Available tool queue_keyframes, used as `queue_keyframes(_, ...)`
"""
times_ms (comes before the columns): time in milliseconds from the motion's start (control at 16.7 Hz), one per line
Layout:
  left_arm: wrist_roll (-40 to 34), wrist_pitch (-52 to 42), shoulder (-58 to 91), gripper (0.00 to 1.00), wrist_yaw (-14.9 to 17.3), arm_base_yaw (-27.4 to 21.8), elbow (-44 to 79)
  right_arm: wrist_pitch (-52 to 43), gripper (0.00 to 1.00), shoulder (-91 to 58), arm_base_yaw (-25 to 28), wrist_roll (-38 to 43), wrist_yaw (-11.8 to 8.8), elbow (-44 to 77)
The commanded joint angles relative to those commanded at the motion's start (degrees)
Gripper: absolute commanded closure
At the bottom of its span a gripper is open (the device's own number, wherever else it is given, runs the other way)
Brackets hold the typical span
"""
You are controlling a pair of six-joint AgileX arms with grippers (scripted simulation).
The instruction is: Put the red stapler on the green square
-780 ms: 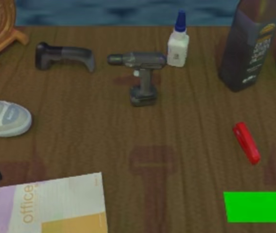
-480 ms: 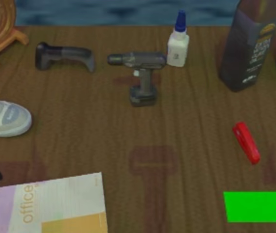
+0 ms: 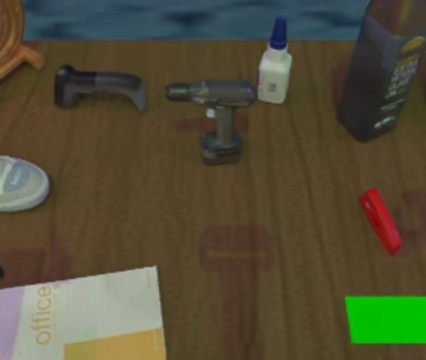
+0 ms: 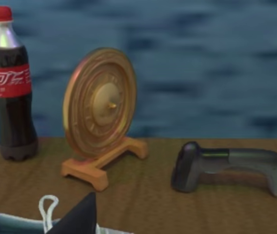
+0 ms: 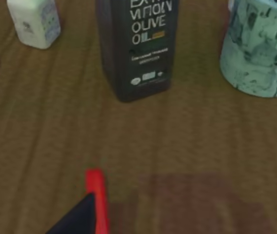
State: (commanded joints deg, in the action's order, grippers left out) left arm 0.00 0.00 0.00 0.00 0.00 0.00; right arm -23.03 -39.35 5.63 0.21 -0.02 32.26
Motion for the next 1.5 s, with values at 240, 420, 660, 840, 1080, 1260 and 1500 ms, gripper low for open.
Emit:
queue_keyframes(240, 0.0, 0.0, 0.0, 0.0, 0.0, 0.0, 0.0, -13.7, 0.0, -25.57, 3.15, 0.03, 0.05, 17.53)
queue_keyframes(420, 0.0, 0.0, 0.0, 0.0, 0.0, 0.0, 0.0, -23.39, 0.0, -42.07, 5.46, 0.04, 0.0, 30.01)
queue_keyframes(660, 0.0, 0.0, 0.0, 0.0, 0.0, 0.0, 0.0, -33.77, 0.0, -60.31, 8.04, 0.08, -0.07, 44.49)
queue_keyframes(840, 0.0, 0.0, 0.0, 0.0, 0.0, 0.0, 0.0, -38.99, 0.0, -69.88, 9.41, 0.1, -0.08, 52.43)
queue_keyframes(1080, 0.0, 0.0, 0.0, 0.0, 0.0, 0.0, 0.0, -41.93, 0.0, -75.17, 10.2, 0.11, -0.07, 57.23)
queue_keyframes(1260, 0.0, 0.0, 0.0, 0.0, 0.0, 0.0, 0.0, -41.93, 0.0, -75.17, 10.2, 0.11, -0.07, 57.23)
queue_keyframes(1500, 0.0, 0.0, 0.0, 0.0, 0.0, 0.0, 0.0, -39.56, 0.0, -76.0, 10.06, 0.04, -0.07, 55.5)
